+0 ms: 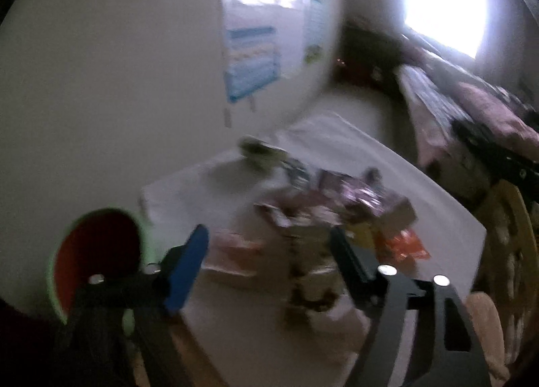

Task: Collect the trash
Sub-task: 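Grasp the crumpled paper from the trash pile with the left gripper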

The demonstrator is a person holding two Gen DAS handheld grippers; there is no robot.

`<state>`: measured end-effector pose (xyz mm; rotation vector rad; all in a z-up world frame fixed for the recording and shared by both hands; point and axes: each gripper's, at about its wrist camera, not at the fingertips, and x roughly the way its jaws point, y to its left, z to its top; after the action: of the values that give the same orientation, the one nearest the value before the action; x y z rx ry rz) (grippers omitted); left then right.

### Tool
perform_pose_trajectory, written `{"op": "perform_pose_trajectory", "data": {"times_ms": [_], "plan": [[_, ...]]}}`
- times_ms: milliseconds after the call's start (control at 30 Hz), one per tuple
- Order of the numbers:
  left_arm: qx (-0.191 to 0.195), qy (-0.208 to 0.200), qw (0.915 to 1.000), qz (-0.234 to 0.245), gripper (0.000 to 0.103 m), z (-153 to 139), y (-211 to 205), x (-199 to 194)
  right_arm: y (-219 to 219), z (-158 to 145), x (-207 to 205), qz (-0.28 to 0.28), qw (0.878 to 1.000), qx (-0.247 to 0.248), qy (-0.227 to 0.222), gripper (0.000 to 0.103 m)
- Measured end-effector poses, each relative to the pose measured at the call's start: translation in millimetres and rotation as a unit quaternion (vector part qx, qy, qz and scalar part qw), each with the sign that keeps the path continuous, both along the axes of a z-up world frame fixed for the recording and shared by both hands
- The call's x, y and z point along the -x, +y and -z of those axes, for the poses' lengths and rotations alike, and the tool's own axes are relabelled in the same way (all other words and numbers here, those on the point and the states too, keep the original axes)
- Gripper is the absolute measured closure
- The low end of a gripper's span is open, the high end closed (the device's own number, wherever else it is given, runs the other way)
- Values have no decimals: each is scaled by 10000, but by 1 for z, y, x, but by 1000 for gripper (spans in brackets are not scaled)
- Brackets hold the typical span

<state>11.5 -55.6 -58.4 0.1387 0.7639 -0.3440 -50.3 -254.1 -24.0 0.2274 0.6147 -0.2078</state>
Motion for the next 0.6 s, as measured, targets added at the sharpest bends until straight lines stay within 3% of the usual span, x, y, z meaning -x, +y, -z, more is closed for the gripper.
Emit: {"op": "perform_pose_trajectory", "data": {"times_ms": [100, 200, 333, 467, 600], "plan": [[-58, 277, 9991, 309, 50, 17, -23, -13, -4, 8, 0, -8, 9999, -50, 114, 4], [-203, 584, 9973, 407, 53, 38, -37, -27, -7, 15, -1, -64, 9997, -150, 192, 4], [-109, 981, 9942, 416, 81, 54, -35, -34, -10, 24, -5, -193, 9990, -313, 253, 4], [-50, 911, 9950, 402, 93, 52, -26, -31, -12, 40, -16, -373, 9959, -708, 409, 4], [87, 648, 9975, 265, 94, 30, -4, -23, -5, 48, -34, -602, 9927, -869, 580, 6]]}}
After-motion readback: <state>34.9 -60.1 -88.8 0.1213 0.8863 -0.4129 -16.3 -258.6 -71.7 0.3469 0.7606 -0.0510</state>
